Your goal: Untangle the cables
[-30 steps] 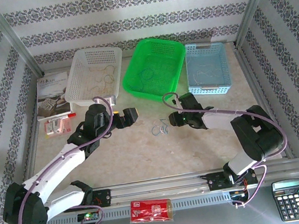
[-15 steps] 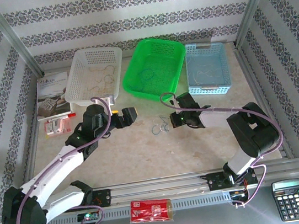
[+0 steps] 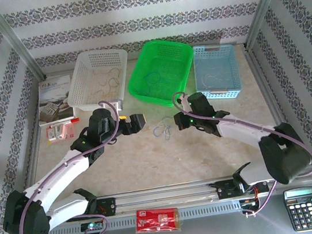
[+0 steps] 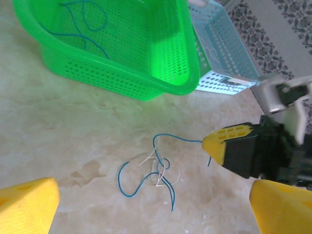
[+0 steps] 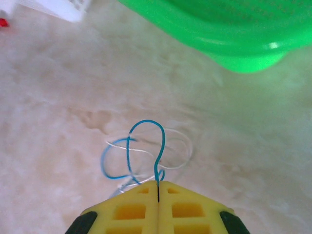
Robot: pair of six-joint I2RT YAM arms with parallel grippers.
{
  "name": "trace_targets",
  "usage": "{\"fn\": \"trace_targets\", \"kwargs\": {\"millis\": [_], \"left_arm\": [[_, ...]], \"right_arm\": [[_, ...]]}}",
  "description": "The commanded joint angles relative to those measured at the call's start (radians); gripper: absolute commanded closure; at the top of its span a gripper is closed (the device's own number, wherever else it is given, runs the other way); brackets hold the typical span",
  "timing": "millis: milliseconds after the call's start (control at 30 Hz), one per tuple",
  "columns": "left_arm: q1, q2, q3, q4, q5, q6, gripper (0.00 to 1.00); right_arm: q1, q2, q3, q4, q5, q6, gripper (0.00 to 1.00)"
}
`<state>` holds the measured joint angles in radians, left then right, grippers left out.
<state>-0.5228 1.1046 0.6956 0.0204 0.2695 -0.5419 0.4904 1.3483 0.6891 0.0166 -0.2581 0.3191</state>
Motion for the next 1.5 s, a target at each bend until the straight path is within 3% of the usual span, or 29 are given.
{"fn": "trace_targets", "kwargs": {"millis": [0, 333, 867, 1067, 1333, 1467], "left_arm": [[-0.019, 0.024, -0.019, 0.114, 0.085, 0.047, 0.00], [-0.059, 0.132, -0.013, 0.251, 0.153, 0.122, 0.00], [-0.096, 0.301, 0.018, 0.400, 0.135, 0.167, 0.00], [-0.113, 0.371, 0.016, 0.462, 0.147, 0.165, 0.21], [-0.117, 0.419, -0.068, 0.538, 0.150, 0.130, 0.67], [-0.117, 0.414, -0.110, 0.550, 0.141, 0.122, 0.69]], "right_arm": [[0.018, -0.068, 0.007, -0.039, -0.050, 0.030, 1.00], [0.048, -0.214, 0.046, -0.050, -0.118, 0.105, 1.00], [0.126, -0.300, 0.103, -0.040, -0.156, 0.185, 1.00], [0.141, -0.317, 0.132, -0.017, -0.174, 0.217, 1.00], [0.091, -0.372, 0.215, 0.018, -0.162, 0.248, 1.00], [0.045, -0.395, 0.268, 0.042, -0.157, 0.261, 1.00]]}}
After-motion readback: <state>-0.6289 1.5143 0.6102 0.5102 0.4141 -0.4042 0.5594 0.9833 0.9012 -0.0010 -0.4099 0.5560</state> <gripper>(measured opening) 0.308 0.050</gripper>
